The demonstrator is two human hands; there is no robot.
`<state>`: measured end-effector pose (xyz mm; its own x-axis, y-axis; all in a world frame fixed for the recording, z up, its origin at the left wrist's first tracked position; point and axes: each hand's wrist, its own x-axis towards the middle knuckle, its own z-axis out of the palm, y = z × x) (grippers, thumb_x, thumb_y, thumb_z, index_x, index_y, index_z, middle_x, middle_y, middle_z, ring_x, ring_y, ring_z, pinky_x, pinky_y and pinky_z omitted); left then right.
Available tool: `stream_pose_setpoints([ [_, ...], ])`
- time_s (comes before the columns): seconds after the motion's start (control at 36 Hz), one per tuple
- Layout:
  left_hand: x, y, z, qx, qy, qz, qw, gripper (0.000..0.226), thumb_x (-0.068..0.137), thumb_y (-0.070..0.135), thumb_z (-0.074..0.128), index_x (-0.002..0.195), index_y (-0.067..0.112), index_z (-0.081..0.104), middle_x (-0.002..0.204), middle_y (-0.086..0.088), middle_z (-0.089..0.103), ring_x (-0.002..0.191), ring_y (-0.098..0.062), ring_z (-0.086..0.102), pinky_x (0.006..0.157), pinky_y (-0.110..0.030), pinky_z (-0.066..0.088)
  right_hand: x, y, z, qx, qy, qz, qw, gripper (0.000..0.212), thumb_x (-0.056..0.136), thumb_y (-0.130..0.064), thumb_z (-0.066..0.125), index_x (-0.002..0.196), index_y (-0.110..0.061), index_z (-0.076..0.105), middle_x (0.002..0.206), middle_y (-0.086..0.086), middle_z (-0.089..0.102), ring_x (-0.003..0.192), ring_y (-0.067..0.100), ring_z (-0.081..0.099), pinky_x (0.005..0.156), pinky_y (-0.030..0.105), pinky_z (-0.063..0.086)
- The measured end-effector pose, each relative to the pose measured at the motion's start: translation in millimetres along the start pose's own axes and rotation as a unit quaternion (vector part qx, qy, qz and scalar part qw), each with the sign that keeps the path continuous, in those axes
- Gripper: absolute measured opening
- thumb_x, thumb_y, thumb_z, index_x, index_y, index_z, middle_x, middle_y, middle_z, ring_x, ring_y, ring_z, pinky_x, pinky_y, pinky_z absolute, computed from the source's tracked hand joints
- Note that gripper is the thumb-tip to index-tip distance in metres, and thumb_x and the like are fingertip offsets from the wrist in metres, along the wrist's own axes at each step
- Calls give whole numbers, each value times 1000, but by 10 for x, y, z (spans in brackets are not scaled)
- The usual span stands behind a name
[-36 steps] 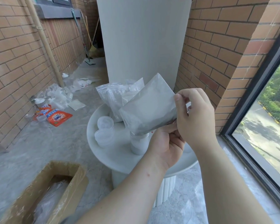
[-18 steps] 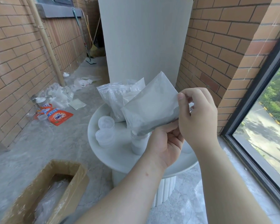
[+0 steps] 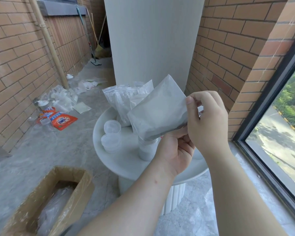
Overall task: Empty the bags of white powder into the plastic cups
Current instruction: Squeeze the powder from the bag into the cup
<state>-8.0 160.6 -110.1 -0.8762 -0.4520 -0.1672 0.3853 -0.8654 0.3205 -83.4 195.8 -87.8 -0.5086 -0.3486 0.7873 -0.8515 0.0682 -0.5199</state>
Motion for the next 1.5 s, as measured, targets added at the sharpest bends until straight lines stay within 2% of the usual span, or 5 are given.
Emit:
stream_pose_setpoints([
  [0.14, -5, 6, 6, 6, 7, 0, 1000, 27, 90, -14, 46, 92, 3, 66, 74, -2, 73, 59, -7, 69, 53, -16, 52, 11, -6, -10, -3, 1, -1, 1000, 15, 101, -17, 55, 97, -9, 67, 99, 1, 60, 93, 16, 55, 78, 30, 46],
  [0.78, -35, 12, 23, 4, 3, -3, 1000, 26, 87, -14, 48, 92, 3, 66, 73, -2, 72, 59, -8, 69, 53, -16, 53, 8, -15, -10, 2, 18, 3, 1000, 17, 101, -18, 54, 97, -9, 67, 99, 1, 62, 89, 6, 52, 77, 30, 47],
  [0.86, -43, 14, 29, 2, 6, -5, 1000, 26, 91, -14, 46, 89, 3, 66, 72, -3, 73, 59, -9, 70, 53, -16, 53, 19, -15, -28, -3, 42, -9, 999, 19, 102, -17, 53, 96, -6, 67, 98, 4, 62, 90, 14, 55, 76, 27, 45],
  [1.17, -45, 10, 34, 3, 4, -5, 1000, 32, 91, -14, 45, 79, 3, 70, 72, -4, 73, 59, -10, 70, 52, -16, 53, 11, -19, -24, -7, 32, -1, 999, 16, 102, -16, 53, 96, -6, 65, 100, 3, 60, 90, 9, 52, 76, 20, 40],
  [1.5, -20, -5, -2, 10, 1, -10, 1000, 25, 91, -12, 48, 93, 3, 69, 80, -3, 74, 67, -10, 71, 59, -18, 55, 17, -29, -45, -4, 35, -5, 999, 16, 102, -15, 53, 96, -6, 65, 99, 3, 59, 89, 5, 50, 76, 13, 39],
])
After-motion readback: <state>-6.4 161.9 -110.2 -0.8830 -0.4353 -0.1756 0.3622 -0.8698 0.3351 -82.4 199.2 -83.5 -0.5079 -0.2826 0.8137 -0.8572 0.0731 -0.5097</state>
